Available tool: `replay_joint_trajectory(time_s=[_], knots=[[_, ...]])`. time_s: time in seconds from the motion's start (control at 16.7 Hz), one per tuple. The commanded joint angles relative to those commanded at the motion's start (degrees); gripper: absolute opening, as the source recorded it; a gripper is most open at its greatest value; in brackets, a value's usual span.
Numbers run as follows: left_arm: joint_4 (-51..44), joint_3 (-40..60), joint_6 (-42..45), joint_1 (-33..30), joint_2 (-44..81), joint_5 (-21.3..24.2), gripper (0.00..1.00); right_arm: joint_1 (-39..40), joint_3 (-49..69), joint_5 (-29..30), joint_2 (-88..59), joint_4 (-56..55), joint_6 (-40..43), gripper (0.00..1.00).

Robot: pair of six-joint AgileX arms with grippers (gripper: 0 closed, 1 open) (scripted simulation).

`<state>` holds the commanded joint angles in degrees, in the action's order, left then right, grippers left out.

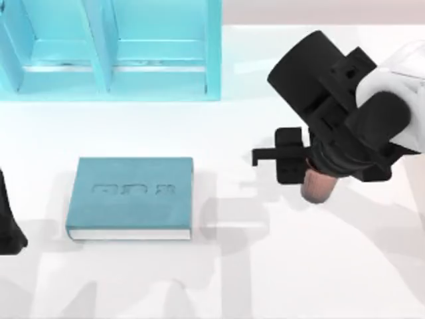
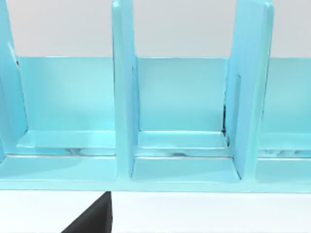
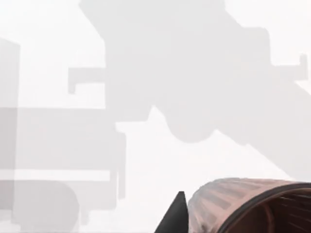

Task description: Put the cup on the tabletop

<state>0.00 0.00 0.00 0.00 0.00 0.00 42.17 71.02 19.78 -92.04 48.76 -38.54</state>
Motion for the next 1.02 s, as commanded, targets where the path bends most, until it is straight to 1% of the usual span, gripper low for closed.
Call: replay_joint_trajectory(time_s=[0.42,0.84,1.02], knots=[[0.0,0.0,0.0,0.0,0.0,0.0,1.0,-0.1,-1.0,-0.1,-0.7,-0.9,0.3,0.0],[0.0,0.0,0.0,0.0,0.0,0.0,1.0,-2.1,-6.6,-0.7,-5.1,-13.6,2.1,0.0],[0.0,0.0,0.0,0.0,0.0,0.0,1.0,-2.6,-7.8,-0.9,-6.2,-14.8,2.5,0.0]])
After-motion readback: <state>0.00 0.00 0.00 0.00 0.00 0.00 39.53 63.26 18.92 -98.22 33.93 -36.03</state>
